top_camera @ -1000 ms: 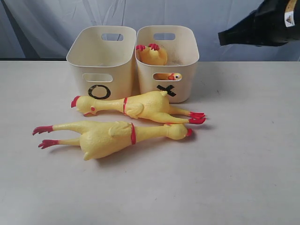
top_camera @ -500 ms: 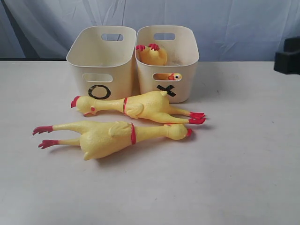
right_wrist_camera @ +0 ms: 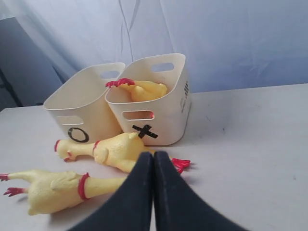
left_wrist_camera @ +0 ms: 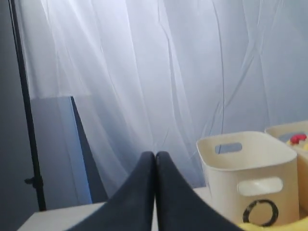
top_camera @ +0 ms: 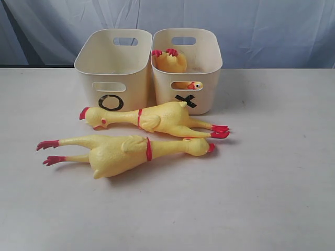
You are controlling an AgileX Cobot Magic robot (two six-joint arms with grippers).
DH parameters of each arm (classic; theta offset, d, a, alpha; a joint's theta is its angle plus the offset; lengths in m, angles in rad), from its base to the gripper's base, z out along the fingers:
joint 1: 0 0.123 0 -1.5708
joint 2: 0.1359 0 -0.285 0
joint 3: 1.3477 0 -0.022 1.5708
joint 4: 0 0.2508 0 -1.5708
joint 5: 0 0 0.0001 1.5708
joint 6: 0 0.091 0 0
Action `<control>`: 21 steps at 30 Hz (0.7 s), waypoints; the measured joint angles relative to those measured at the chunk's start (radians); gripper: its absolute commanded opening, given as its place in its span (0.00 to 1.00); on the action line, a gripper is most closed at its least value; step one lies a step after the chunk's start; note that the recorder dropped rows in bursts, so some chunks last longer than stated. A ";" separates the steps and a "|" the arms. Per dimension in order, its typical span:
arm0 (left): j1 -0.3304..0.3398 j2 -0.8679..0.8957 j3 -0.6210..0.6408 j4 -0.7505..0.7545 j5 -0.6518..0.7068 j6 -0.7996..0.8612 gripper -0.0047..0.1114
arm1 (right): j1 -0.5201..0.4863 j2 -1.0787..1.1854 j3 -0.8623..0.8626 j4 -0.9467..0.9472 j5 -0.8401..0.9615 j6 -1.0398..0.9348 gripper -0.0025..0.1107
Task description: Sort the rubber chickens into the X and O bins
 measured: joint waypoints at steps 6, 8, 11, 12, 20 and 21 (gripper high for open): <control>0.000 -0.002 0.000 -0.032 -0.189 -0.031 0.04 | 0.000 -0.136 0.000 0.175 0.106 -0.174 0.02; 0.000 -0.002 0.000 -0.058 -0.273 -0.104 0.04 | 0.000 -0.164 0.000 0.215 0.131 -0.207 0.02; 0.000 -0.002 0.000 -0.076 -0.421 -0.278 0.04 | 0.000 -0.196 0.000 0.235 0.158 -0.225 0.02; 0.000 -0.002 0.000 -0.076 -0.463 -0.333 0.04 | 0.000 -0.205 0.000 0.237 0.166 -0.228 0.02; 0.000 -0.002 -0.070 -0.091 -0.342 -0.618 0.04 | 0.000 -0.221 0.000 0.243 0.189 -0.241 0.02; 0.000 -0.002 -0.094 -0.081 -0.280 -0.632 0.04 | 0.000 -0.221 0.000 0.243 0.194 -0.243 0.02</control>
